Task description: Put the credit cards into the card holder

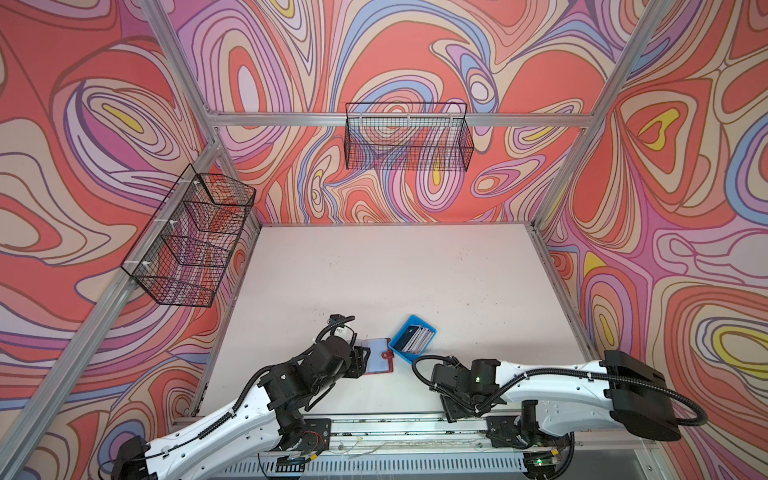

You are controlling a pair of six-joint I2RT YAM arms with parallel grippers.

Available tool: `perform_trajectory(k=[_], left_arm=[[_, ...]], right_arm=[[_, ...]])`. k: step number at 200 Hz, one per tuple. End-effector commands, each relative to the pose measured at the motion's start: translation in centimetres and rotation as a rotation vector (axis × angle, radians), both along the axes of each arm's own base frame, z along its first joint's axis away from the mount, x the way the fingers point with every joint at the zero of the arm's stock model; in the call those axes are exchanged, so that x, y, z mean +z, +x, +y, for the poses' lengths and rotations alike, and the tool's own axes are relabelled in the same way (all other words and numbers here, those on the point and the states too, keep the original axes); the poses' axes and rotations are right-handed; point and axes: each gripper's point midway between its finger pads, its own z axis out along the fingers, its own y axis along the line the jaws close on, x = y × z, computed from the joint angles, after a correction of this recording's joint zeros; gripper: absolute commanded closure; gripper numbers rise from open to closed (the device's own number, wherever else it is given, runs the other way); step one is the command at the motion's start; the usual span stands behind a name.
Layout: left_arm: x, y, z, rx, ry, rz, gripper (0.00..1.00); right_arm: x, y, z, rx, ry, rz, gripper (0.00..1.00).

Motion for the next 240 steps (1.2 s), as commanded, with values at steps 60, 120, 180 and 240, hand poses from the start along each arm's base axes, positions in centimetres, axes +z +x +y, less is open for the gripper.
perform_trajectory(k=[60,120,180,240], left_arm=[[0.9,0.2,0.2,0.005,0.006,-0.018,0.43],[1.1,0.1,0.6,0.018,0.002,-0.028,0.43],[1.2,0.2,0.3,0.015,0.001,-0.026,0.43],[1.3,0.3,0.3,0.015,0.004,-0.027,0.43]], right_arm=[[-1.6,0.1,-1.7,-0.011,-0.09,-0.027,0.27],[-3.2,-1.9,-4.3,-0.046,-0.105,0.03,0.39],[-2.7,-1.6,-2.8,-0.039,-0.049,0.01,0.49],[-0.4,-0.7,-0.1,-0.004,-0.008,-0.031,0.33]])
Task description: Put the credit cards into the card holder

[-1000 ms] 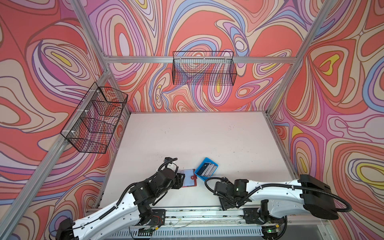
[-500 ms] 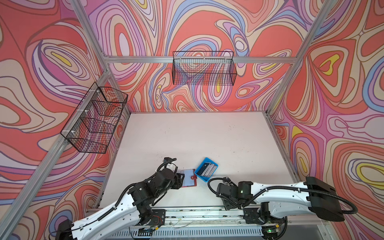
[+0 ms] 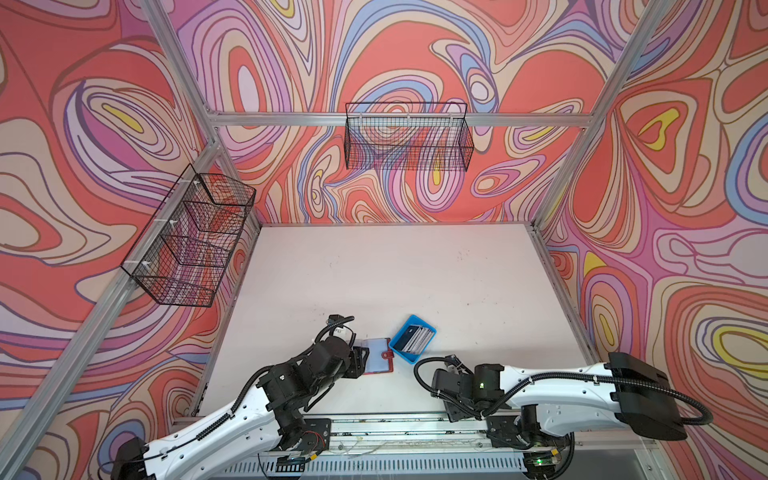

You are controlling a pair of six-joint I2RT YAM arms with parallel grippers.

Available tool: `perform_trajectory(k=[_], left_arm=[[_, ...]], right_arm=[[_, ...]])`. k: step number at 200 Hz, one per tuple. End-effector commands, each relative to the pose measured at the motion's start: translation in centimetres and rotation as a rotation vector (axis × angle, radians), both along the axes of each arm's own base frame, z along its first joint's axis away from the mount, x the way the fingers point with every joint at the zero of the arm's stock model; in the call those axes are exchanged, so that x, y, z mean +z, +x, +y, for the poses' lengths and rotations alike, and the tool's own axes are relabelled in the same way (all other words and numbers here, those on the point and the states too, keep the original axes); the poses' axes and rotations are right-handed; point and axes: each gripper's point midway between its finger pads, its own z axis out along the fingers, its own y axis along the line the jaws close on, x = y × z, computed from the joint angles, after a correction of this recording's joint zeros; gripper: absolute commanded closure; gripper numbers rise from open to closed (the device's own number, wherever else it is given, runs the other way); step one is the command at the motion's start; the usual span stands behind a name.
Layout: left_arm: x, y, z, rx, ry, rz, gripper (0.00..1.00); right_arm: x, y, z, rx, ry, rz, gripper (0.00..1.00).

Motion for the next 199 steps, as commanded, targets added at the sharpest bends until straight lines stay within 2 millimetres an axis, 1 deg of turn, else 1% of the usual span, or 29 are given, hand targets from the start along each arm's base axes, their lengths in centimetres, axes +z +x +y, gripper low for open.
perform_trajectory(k=[1,18,43,51,66,83,90,100,116,133,168,173,199], left_arm=[[1.2,0.4,0.0,0.011,-0.001,-0.025,0.43],[1.1,0.4,0.0,0.01,-0.001,-0.025,0.43],[1.1,0.4,0.0,0.008,-0.002,-0.027,0.43],[1.1,0.4,0.0,0.008,-0.001,-0.026,0.43],[1.1,0.4,0.0,0.008,0.002,-0.024,0.43],[1.0,0.3,0.1,0.009,0.002,-0.024,0.43],[1.1,0.4,0.1,0.011,0.001,-0.026,0.43],[1.1,0.4,0.1,0.011,0.0,-0.028,0.43],[1.2,0.3,0.2,0.011,0.0,-0.029,0.43],[1.1,0.3,0.2,0.011,0.0,-0.028,0.43],[1.1,0.3,0.2,0.012,0.002,-0.029,0.43],[1.1,0.3,0.2,0.012,0.003,-0.03,0.43],[1.2,0.4,0.2,0.012,0.004,-0.034,0.43]], right_arm=[[-0.3,-0.9,0.0,0.001,-0.019,0.041,0.33],[-0.5,-0.8,-0.1,0.004,-0.035,0.041,0.32],[-1.7,-1.2,-1.1,0.002,-0.091,0.053,0.32],[-2.0,-1.3,-1.1,0.003,-0.092,0.058,0.32],[-2.2,-1.5,-0.8,0.005,-0.093,0.062,0.28],[-2.5,-1.9,-0.6,0.011,-0.099,0.068,0.28],[-2.7,-2.1,-0.5,0.014,-0.1,0.073,0.29],[-3.1,-2.3,-0.7,0.01,-0.112,0.082,0.35],[-3.5,-2.5,-1.0,0.006,-0.136,0.087,0.41],[-3.8,-2.7,-1.1,0.006,-0.157,0.089,0.41],[-4.1,-2.8,-0.4,-0.008,-0.129,0.091,0.42],[-4.1,-2.9,-0.2,-0.008,-0.117,0.096,0.41],[-4.2,-2.9,0.6,-0.007,-0.091,0.105,0.31]])
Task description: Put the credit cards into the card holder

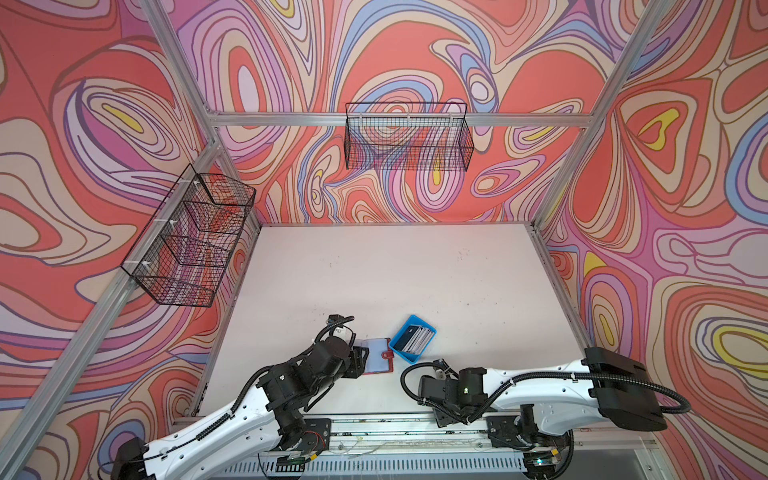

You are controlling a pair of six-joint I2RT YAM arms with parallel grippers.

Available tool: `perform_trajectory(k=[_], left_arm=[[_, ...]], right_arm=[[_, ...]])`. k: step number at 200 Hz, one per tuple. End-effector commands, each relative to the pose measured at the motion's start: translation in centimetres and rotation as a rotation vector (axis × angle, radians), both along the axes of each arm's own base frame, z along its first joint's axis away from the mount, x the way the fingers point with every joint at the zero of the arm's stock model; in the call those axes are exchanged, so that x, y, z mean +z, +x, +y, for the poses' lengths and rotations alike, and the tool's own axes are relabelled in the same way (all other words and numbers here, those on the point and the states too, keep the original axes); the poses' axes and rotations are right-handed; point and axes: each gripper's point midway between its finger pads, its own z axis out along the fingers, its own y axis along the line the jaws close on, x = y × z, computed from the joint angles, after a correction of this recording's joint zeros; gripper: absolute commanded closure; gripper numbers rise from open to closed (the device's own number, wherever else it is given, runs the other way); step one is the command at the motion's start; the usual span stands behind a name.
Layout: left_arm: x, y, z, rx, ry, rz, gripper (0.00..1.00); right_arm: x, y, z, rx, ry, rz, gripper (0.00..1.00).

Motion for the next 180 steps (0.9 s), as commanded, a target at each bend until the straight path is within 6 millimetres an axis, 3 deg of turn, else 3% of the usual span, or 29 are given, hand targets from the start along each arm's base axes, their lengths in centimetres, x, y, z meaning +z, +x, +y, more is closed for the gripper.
perform_trajectory(k=[1,50,81,106,130,180], left_arm=[[1.2,0.3,0.1,0.009,-0.002,-0.03,0.43],[1.3,0.3,0.2,0.011,0.001,-0.034,0.43],[1.3,0.3,0.4,0.014,0.003,-0.038,0.43],[1.4,0.4,0.5,0.016,0.005,-0.042,0.43],[1.4,0.4,0.4,0.014,0.003,-0.043,0.43],[1.5,0.5,-0.2,-0.001,-0.01,-0.04,0.43]], right_arm=[[-3.7,-1.8,-2.2,-0.012,-0.083,0.079,0.31],[-5.1,-2.2,-2.3,-0.019,-0.092,0.103,0.3],[-5.2,-1.9,-2.7,-0.035,-0.111,0.085,0.46],[-4.9,-1.6,-2.8,-0.054,-0.103,0.068,0.51],[-3.8,-1.0,-2.3,-0.065,-0.083,0.032,0.52],[0.6,1.8,-0.7,-0.094,-0.014,-0.117,0.52]])
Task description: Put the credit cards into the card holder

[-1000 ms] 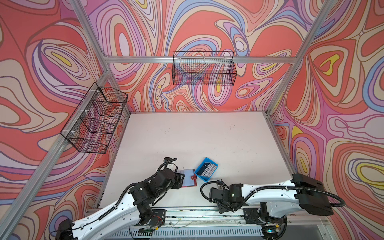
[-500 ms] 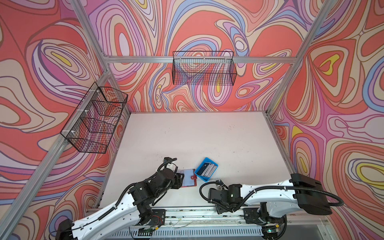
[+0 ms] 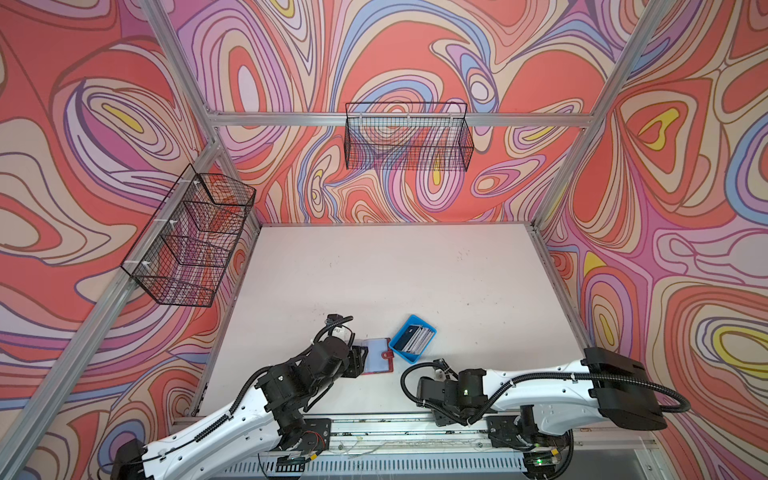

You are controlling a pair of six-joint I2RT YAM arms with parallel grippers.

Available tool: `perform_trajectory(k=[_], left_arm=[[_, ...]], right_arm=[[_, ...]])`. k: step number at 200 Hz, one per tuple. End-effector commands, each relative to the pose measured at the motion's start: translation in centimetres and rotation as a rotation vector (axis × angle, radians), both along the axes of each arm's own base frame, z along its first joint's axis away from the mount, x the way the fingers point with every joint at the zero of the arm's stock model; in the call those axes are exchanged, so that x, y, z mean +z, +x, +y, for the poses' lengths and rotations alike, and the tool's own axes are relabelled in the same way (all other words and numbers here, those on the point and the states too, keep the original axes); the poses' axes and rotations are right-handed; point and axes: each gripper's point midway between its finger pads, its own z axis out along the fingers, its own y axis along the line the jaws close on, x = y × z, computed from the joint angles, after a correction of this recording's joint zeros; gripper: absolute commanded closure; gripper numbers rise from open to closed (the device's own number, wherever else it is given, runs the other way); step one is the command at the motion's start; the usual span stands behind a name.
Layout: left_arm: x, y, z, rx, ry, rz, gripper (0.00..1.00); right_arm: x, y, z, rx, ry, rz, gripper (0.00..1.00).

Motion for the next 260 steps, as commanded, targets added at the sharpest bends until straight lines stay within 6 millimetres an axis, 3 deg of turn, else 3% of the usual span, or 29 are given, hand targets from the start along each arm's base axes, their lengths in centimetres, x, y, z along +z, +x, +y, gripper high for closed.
perform_trajectory(k=[1,24,51,69,103,135,179,225,260], left_arm=[[1.3,0.3,-0.4,-0.008,-0.014,-0.023,0.43],[1.2,0.3,-0.7,-0.016,-0.018,-0.018,0.43],[1.1,0.3,-0.8,-0.017,-0.016,-0.017,0.43],[0.9,0.3,-0.7,-0.015,-0.017,-0.016,0.43],[0.9,0.3,-0.6,-0.011,-0.012,-0.019,0.43],[0.9,0.3,-0.4,-0.01,-0.006,-0.021,0.43],[1.2,0.3,-0.2,-0.005,-0.01,-0.029,0.43],[1.2,0.2,0.0,-0.001,-0.01,-0.031,0.43],[1.2,0.2,-0.4,-0.014,-0.014,-0.025,0.43]], right_arm=[[0.0,1.4,-1.4,-0.045,-0.048,-0.081,0.52],[1.1,1.6,-0.4,-0.036,0.01,-0.095,0.48],[1.9,1.6,0.4,-0.012,0.056,-0.1,0.28],[1.1,1.3,-0.4,-0.002,0.018,-0.081,0.2],[-0.7,0.4,-0.5,0.034,-0.033,-0.034,0.19],[-2.4,-0.1,-1.5,0.035,-0.099,-0.002,0.23],[-4.2,-0.8,-2.7,0.03,-0.161,0.042,0.37],[-4.2,-1.1,-1.3,0.022,-0.076,0.055,0.45],[-2.7,-0.3,-0.4,0.006,-0.036,0.013,0.48]])
